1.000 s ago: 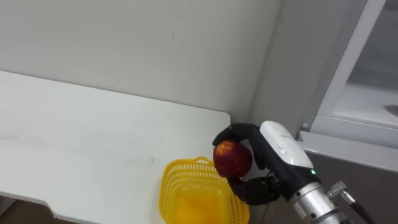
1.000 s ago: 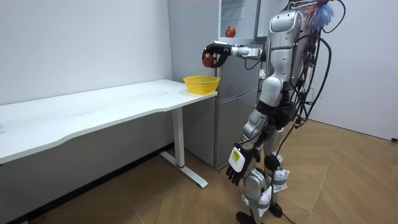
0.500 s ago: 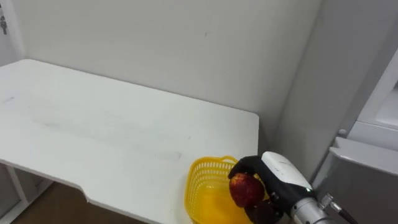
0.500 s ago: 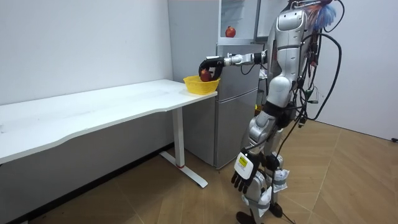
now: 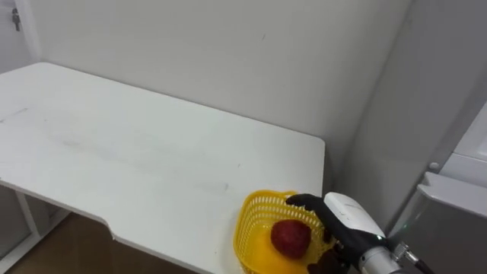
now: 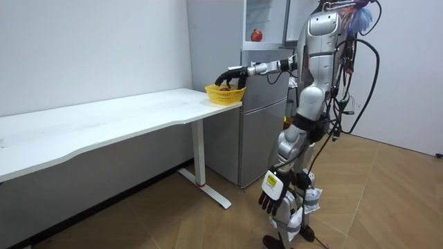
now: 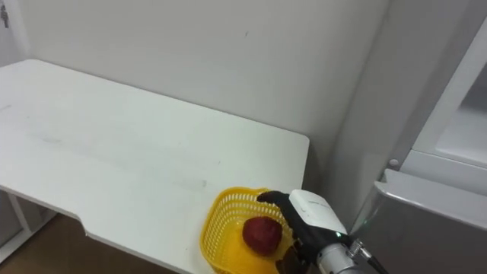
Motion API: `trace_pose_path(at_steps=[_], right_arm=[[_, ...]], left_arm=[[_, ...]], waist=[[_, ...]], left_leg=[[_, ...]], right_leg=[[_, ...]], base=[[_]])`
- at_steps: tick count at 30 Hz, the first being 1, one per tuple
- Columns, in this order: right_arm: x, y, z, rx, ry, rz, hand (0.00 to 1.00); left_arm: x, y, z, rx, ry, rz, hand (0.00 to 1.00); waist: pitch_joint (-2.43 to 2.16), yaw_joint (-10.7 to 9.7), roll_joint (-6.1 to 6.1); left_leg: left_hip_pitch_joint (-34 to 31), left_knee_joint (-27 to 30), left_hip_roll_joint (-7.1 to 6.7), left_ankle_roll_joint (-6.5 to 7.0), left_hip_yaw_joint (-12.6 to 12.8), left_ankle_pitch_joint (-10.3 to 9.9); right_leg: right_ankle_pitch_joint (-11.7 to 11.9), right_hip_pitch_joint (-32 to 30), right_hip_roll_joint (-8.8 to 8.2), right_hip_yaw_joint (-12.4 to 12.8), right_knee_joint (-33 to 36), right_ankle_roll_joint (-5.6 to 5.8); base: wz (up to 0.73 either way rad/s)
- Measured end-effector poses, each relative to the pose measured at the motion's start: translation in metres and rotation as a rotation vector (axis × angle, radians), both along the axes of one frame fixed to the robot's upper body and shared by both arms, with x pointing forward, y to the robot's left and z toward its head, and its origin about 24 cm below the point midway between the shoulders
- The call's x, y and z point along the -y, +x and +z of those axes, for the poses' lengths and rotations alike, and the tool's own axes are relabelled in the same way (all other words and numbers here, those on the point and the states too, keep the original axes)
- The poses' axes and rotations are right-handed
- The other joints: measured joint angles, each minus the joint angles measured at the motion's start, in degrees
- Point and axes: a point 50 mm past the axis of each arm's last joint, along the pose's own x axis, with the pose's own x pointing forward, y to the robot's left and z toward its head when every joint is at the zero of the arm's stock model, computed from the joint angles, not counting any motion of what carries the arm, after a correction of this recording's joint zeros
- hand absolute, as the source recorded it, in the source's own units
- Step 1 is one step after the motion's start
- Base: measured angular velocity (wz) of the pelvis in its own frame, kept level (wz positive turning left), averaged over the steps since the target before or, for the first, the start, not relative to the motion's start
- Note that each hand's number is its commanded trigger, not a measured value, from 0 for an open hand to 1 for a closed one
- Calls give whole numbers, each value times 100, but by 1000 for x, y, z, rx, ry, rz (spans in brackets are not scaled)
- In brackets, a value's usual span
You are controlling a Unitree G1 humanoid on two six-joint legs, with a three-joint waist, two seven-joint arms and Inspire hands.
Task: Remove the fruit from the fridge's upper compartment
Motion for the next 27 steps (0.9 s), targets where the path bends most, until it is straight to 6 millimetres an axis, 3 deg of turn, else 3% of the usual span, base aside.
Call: trace_pose_path(at_steps=[8, 16, 19, 27], right_arm=[[0, 0, 0, 6, 1, -3, 0], [0, 0, -2, -2, 11, -11, 0], [-1, 1, -2, -1, 27, -15, 0], [-4, 1, 5, 12, 165, -26, 0]], left_arm=[[0, 3, 1, 9, 0, -4, 0], [2, 9, 2, 39, -1, -13, 0], [2, 9, 2, 39, -3, -13, 0], [4, 4, 1, 26, -5, -8, 0]], waist=[[-4, -6, 9], [-50, -20, 76], [-73, -30, 132], [-66, -91, 286]], left_leg=[[-48, 23, -3, 0, -5, 0], [-128, 60, -3, 0, -1, 0], [-127, 71, -4, 1, 8, 1], [-124, 97, 3, 4, 79, 2]], right_leg=[[0, -30, -6, 0, 2, 0], [0, -87, -6, -43, 0, 0], [1, -84, -5, -21, 3, -1], [3, -86, -8, 81, 20, -2]], base=[[0], [0], [0], [-2]])
